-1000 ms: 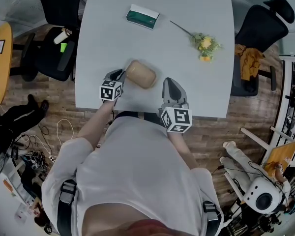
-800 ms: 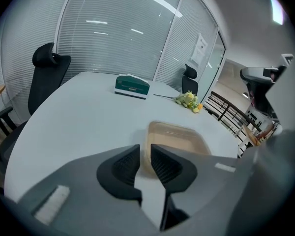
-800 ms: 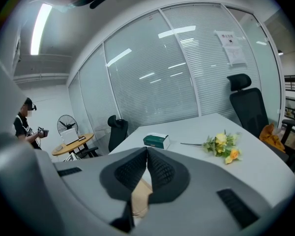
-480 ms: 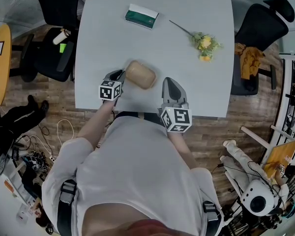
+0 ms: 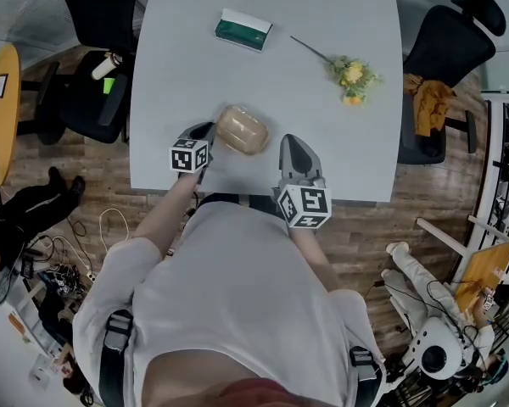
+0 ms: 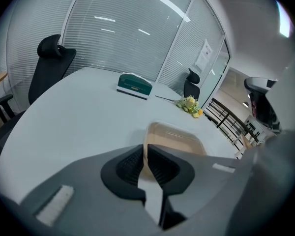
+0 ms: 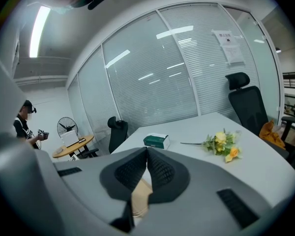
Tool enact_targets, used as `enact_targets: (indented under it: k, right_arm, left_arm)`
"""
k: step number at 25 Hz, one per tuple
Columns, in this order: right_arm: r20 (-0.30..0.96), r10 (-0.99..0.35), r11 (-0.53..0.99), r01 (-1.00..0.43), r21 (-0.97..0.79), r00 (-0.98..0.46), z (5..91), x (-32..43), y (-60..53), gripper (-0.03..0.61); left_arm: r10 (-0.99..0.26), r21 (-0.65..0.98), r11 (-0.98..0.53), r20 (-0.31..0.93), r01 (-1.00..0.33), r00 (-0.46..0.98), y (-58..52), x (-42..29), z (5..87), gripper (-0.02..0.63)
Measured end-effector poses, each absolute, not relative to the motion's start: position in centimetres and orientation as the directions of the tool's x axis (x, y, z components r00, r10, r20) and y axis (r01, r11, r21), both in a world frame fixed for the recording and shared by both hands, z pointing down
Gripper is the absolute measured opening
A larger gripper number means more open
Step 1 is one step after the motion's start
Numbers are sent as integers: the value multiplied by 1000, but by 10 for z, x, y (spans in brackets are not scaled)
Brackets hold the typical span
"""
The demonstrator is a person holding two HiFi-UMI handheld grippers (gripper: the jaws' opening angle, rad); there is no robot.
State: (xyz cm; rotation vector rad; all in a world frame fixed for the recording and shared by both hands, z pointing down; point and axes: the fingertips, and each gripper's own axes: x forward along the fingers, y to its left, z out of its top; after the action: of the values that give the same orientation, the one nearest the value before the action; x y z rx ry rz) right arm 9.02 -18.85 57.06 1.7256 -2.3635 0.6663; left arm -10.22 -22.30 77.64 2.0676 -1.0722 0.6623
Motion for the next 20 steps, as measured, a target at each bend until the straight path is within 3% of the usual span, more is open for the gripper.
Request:
enact_targets:
  k: [20]
  right_arm:
    - [346, -876, 256, -931, -260, -337, 562, 90, -177, 9]
  left_arm:
    - [-558, 304, -426, 653, -852, 512, -225, -109, 744, 26]
